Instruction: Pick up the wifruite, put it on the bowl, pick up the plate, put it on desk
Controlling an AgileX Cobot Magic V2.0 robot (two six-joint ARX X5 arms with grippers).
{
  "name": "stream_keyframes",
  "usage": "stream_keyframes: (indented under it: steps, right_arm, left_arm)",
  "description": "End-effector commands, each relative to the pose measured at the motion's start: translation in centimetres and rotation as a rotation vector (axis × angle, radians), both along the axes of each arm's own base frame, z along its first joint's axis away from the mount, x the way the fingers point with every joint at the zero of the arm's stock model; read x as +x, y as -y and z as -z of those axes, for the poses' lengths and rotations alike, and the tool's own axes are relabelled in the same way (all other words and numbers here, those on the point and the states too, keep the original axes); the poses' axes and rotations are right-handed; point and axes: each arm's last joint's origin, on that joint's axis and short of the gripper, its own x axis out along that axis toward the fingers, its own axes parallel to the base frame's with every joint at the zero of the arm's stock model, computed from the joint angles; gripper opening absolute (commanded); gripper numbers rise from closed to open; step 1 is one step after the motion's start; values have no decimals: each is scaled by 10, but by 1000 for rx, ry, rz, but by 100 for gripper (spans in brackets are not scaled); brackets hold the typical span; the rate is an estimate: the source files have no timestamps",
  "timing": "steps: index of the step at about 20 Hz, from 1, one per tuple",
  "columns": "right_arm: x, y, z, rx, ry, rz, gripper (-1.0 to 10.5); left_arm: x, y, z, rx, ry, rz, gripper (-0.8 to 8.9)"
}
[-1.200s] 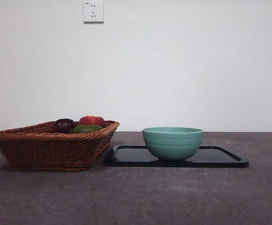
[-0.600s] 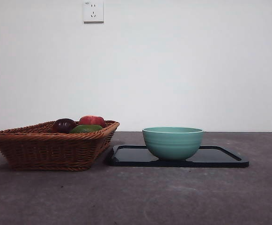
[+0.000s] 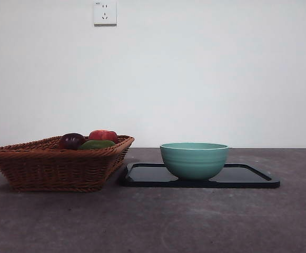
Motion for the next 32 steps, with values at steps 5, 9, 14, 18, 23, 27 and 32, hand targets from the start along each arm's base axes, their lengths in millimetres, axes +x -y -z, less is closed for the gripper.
stream_keyframes:
  steps: [5, 9, 14, 18, 23, 27, 32]
  right_arm:
    - [1, 0, -5, 19, 32, -4, 551]
    - [1, 0, -5, 17, 34, -5, 551]
    - [1, 0, -5, 4, 43, -13, 551]
    - [1, 0, -4, 3, 42, -14, 551]
    - [0, 0, -4, 2, 39, -15, 551]
    - [0, 0, -4, 0, 36, -15, 551]
    - [0, 0, -4, -1, 32, -15, 551]
  left_arm:
    - [58, 71, 17, 175, -140, -57, 530]
    - [102, 111, 31, 330, -232, -83, 531]
    - [155, 153, 49, 494, -301, -69, 531]
    - [195, 176, 62, 580, -362, -80, 531]
    - [239, 190, 88, 602, -372, -73, 531]
    - [266, 190, 111, 549, -390, -89, 530]
    - [279, 194, 120, 494, -361, -100, 530]
